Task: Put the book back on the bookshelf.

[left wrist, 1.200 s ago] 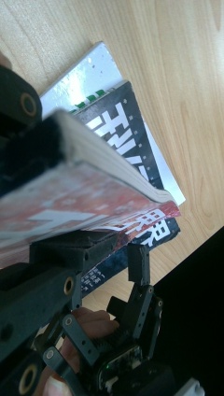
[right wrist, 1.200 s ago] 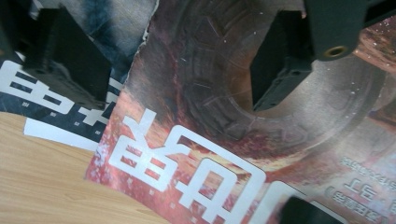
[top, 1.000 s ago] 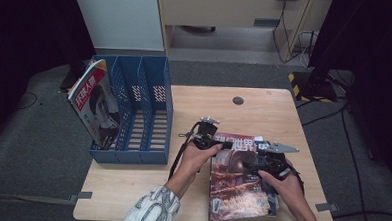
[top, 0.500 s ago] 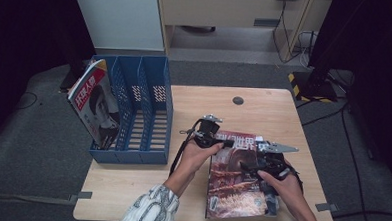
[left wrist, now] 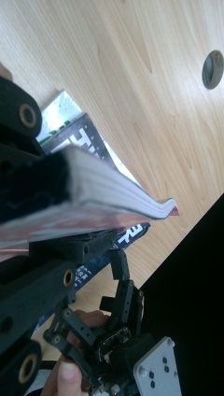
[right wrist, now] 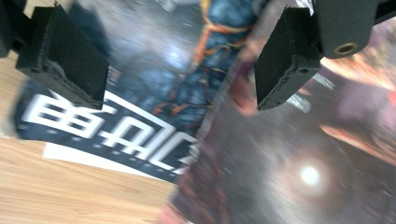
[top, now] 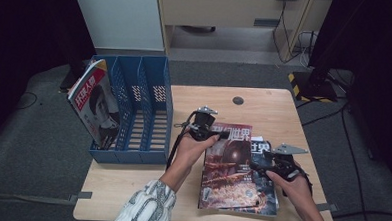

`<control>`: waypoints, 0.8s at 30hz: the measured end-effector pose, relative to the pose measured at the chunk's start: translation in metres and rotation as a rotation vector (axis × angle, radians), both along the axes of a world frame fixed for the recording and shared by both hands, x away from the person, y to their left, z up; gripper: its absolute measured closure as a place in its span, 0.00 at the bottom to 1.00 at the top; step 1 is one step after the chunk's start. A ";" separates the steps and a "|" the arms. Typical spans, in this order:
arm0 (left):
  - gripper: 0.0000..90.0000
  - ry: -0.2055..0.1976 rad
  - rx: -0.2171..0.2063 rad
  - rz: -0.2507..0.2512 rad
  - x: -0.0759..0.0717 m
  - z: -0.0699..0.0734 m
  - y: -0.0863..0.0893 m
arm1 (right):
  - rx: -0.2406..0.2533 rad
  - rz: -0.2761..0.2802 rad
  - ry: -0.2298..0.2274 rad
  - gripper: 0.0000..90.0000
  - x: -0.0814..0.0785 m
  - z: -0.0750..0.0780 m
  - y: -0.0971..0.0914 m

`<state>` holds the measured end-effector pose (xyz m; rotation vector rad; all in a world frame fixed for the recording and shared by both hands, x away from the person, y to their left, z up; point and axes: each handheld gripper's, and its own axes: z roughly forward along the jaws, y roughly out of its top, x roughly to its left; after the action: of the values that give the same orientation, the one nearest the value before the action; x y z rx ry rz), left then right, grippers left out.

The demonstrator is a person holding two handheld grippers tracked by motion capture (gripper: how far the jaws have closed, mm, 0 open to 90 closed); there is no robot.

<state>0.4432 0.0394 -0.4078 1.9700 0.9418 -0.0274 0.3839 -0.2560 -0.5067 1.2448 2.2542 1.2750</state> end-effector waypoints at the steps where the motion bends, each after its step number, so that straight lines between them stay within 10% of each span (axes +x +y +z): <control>1: 0.91 -0.004 0.001 0.001 0.000 0.001 0.001 | -0.017 -0.006 -0.006 0.22 0.000 0.000 -0.002; 14: 0.93 -0.042 -0.001 0.027 -0.003 0.023 0.021 | -0.239 -0.227 -0.080 0.35 0.000 -0.001 -0.038; 24: 0.93 -0.072 -0.004 0.047 -0.005 0.040 0.033 | -0.258 -0.308 -0.013 0.35 0.000 -0.010 -0.054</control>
<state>0.4380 0.0725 -0.3677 1.9319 0.9403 0.0682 0.3840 -0.3100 -0.5164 1.4085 2.0373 0.8503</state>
